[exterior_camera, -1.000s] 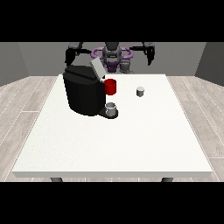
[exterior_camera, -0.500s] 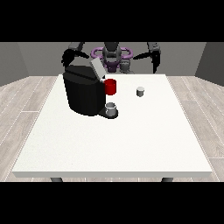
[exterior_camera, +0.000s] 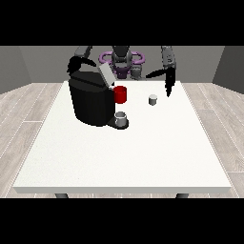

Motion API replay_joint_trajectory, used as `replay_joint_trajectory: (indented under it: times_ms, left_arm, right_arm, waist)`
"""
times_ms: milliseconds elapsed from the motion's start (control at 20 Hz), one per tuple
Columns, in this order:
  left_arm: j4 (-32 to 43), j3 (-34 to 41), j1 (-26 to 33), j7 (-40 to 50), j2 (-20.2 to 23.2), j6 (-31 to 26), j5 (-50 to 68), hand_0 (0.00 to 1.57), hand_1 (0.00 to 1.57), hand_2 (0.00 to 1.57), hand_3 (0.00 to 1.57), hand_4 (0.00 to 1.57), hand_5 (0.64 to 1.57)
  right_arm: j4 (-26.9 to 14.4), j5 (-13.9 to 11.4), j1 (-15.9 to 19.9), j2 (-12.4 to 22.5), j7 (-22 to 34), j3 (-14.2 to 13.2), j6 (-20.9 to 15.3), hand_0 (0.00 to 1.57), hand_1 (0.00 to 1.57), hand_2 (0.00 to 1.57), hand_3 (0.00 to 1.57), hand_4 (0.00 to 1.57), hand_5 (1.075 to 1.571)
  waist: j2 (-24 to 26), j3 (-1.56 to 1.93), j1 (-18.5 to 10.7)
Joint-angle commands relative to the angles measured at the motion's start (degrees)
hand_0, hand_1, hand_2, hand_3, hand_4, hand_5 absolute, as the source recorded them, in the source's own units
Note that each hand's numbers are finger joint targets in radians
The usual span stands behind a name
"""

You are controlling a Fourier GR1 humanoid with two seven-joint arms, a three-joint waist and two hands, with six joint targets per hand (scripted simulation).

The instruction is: Insert the coffee pod into the coffee machine and close the lid

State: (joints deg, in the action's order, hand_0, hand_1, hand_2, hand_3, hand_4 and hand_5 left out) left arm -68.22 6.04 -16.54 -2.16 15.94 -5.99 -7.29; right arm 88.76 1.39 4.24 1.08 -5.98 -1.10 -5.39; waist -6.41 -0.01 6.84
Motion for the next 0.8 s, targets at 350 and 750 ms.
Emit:
replay_joint_trajectory:
  times_ms: [350, 750]
  left_arm:
    - [12.1, -2.6, -6.2, -1.6, 0.3, 1.7, -8.0, 0.00, 0.00, 0.00, 0.00, 0.00, 1.571]
    - [17.7, -2.9, -9.3, -0.5, 1.1, 0.0, -11.4, 0.65, 0.65, 0.72, 0.35, 0.00, 1.571]
  right_arm:
    - [-4.8, -0.4, 6.3, 2.5, 5.5, -2.9, -1.7, 0.00, 0.00, 0.00, 0.00, 0.37, 1.571]
    - [-12.2, -4.0, 7.2, 0.0, 2.8, -0.9, -5.6, 0.00, 0.00, 0.00, 0.00, 0.42, 1.571]
  waist:
    - [-1.9, 0.00, -0.9]
    - [-0.5, 0.01, -2.8]
